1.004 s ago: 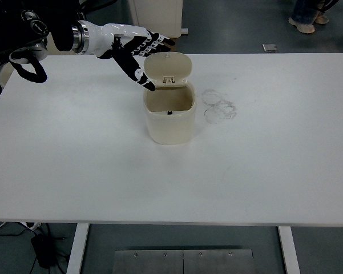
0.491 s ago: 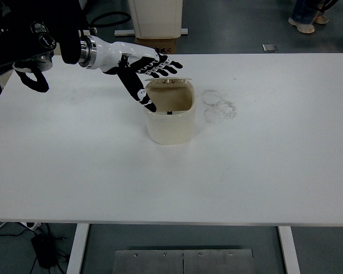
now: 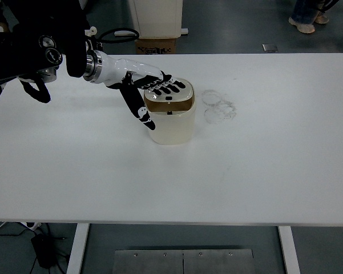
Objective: Close trash bin
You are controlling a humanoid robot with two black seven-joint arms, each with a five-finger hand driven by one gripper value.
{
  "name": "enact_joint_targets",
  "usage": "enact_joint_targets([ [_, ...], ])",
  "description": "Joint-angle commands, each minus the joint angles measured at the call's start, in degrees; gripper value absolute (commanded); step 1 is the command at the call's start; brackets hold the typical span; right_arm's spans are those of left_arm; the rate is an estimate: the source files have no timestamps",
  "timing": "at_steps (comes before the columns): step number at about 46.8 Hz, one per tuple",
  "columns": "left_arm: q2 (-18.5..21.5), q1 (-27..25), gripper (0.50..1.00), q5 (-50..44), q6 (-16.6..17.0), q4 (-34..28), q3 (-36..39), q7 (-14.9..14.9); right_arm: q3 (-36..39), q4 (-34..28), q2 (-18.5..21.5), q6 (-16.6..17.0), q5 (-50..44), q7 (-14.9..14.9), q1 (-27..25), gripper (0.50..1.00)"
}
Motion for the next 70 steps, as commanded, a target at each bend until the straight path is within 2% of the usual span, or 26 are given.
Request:
enact_joint_targets([
  [1,-0.01,0.0,1.0,0.1,-0.02,-0.09,0.13,0.0,0.0,0.0,0.0,0.06,0.01,0.0,0.0,0.993],
  [21,-0.09,0.17,1.0,2.47,0.16,-2.55,1.09,0.0,0.0,0.0,0.0,-0.03,0.01,0.0,0.0,0.993],
  [70,-0.71,1.23,1.0,4.49,1.83,-2.82,2.33,0.0,0.0,0.0,0.0,0.06,0.01,0.0,0.0,0.993],
])
